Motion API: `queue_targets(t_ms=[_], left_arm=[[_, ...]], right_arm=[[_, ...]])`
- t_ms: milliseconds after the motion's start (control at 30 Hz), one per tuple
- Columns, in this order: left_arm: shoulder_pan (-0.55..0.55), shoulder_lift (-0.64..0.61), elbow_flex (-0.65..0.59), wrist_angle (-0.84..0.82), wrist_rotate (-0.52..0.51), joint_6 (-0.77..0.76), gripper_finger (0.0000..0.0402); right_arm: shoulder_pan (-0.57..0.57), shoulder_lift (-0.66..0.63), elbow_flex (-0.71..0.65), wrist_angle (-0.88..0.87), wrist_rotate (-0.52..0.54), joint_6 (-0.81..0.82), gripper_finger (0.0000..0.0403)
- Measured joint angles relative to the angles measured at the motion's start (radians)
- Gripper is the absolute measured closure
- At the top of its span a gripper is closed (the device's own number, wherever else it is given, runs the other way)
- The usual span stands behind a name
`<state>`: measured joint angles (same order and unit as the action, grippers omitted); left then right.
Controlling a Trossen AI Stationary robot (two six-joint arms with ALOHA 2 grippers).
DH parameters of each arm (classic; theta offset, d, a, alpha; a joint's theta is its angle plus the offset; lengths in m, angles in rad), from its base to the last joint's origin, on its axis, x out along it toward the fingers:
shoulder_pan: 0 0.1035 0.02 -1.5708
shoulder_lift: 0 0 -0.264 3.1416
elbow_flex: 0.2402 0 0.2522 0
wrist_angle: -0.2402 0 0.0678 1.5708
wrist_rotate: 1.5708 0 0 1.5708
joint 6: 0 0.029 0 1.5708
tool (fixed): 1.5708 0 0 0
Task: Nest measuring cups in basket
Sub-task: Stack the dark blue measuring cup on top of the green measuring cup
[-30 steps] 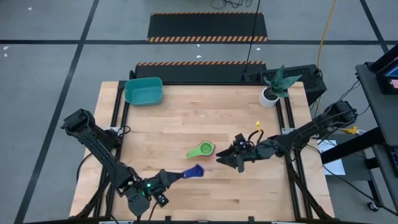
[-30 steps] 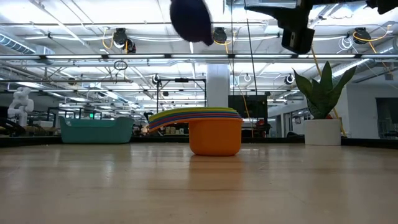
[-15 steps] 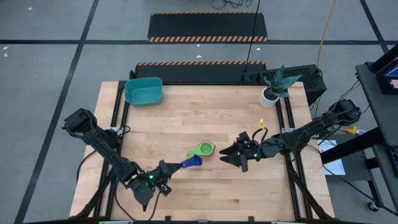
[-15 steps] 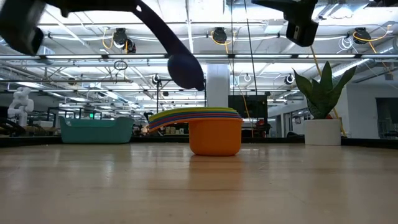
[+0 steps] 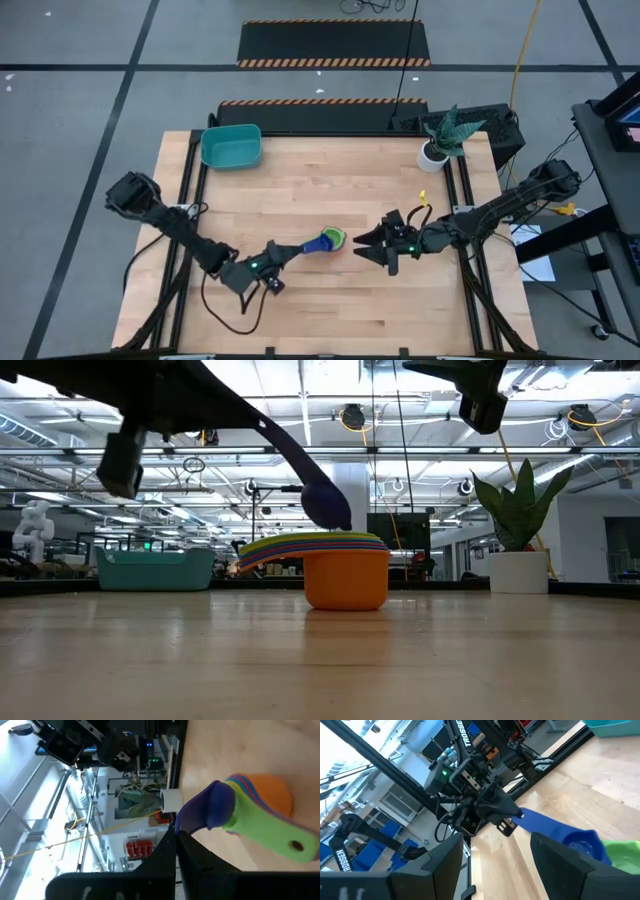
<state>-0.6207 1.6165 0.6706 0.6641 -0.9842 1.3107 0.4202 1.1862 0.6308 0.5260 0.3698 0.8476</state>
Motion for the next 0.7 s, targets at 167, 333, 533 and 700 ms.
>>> queue_targets(t_ms=[167, 333, 533, 700], left_arm=[[0.064, 0.000, -0.001, 0.024, 0.081, 0.027, 0.0400], [0.106, 0.000, -0.001, 0.061, 0.166, 0.029, 0.0400], [0.132, 0.000, -0.001, 0.089, 0.195, 0.056, 0.0400], [0.157, 0.000, -0.001, 0.075, 0.233, 0.023, 0.0400]], right_arm=[[0.000, 0.000, 0.000, 0.000, 0.000, -0.023, 0.0177], [0.000, 0.000, 0.000, -0.001, 0.000, -0.030, 0.0177], [0.000, 0.000, 0.000, -0.002, -0.003, -0.033, 0.0177], [0.000, 0.000, 0.000, -0.001, -0.004, -0.049, 0.0177]])
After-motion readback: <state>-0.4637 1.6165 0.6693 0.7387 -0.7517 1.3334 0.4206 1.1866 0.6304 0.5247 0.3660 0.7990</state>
